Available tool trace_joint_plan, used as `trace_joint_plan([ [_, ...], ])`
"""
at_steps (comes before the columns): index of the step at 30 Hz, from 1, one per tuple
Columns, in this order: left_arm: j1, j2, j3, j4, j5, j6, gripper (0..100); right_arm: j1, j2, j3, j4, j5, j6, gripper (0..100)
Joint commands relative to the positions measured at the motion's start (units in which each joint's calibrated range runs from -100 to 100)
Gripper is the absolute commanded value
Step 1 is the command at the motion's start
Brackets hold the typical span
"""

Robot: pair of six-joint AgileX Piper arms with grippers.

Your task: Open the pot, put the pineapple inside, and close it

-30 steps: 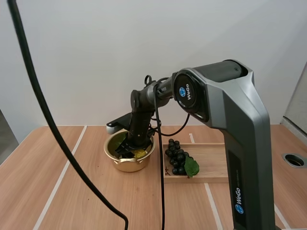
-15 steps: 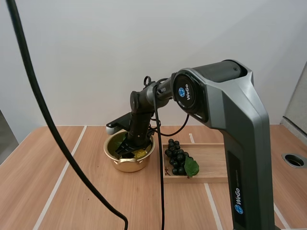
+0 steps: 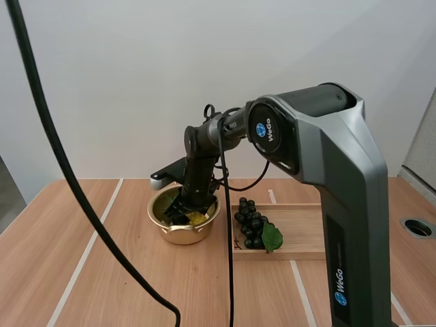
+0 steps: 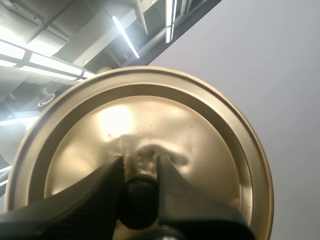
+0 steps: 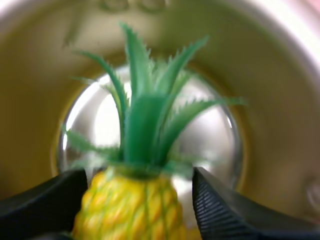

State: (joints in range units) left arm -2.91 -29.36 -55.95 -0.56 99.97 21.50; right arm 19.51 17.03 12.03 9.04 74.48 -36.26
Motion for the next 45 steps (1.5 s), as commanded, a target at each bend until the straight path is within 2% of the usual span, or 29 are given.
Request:
trace_joint_plan([
  [1, -0.12, 0.2, -0.3, 0.2, -0.6, -0.6, 0, -0.1, -3.7, -0.7, -1.2, 2.1, -0.5, 100],
  [9, -0.12, 0.2, -0.3, 0.6, 0.0, -0.6, 0, -0.1, -13.8, -5.7, -1.2, 3.0, -0.5, 100],
  [13, -0.12, 0.2, -0.3, 0.9, 0.0, -0.6, 0, -0.1, -19.2, -9.5, -2.1, 7.1, 0.5, 100],
  [15, -0.12, 0.2, -0.3, 1.4, 0.0, -0.6, 0, -0.1, -22.2, -12.1, -6.1, 8.9, 4.1, 100],
  [20, -0.12, 0.7, -0.3, 2.6, 0.0, -0.5, 0, -1.5, -29.3, -19.5, -21.8, 13.5, 14.3, 100],
  [22, -0.12, 0.8, -0.3, 2.6, 0.0, -0.5, 0, -3.0, -32.7, -22.6, -25.5, 14.7, 16.4, 100],
  [28, -0.12, 2.5, -0.3, 2.6, 0.0, -1.7, 0, -10.0, -42.5, -30.9, -25.9, 16.0, 18.4, 100],
  [33, -0.12, 4.9, -0.3, 2.4, 0.0, -4.2, 0, -16.3, -48.6, -32.3, -26.1, 12.0, 20.9, 100],
  [36, -0.12, 6.7, -0.3, 1.7, 0.0, -5.5, 0, -18.7, -51.0, -32.3, -26.1, 11.3, 21.6, 100],
  [37, -0.12, 7.4, -0.3, 1.2, 0.0, -5.6, 0, -19.1, -51.4, -32.3, -26.1, 11.3, 21.6, 94],
  [38, -0.12, 8.1, -0.3, 0.6, 0.0, -5.7, 0, -19.5, -51.6, -32.3, -26.1, 11.7, 21.6, 77],
  [39, -0.12, 8.6, -0.3, 0.6, 0.0, -5.7, 0, -19.7, -51.9, -32.0, -26.1, 12.2, 21.7, 51],
  [40, -0.12, 9.3, -0.3, -0.3, 0.0, -5.7, 0, -20.0, -52.0, -31.3, -26.1, 12.4, 22.6, 20],
  [41, -0.12, 10.0, 0.0, -0.8, 0.0, -6.4, 0, -20.2, -52.4, -30.8, -26.1, 12.8, 23.7, 0],
  [45, -0.12, 11.2, 3.2, -2.7, 0.0, -6.8, 0, -20.8, -52.8, -26.1, -26.1, 12.8, 24.9, 0],
])
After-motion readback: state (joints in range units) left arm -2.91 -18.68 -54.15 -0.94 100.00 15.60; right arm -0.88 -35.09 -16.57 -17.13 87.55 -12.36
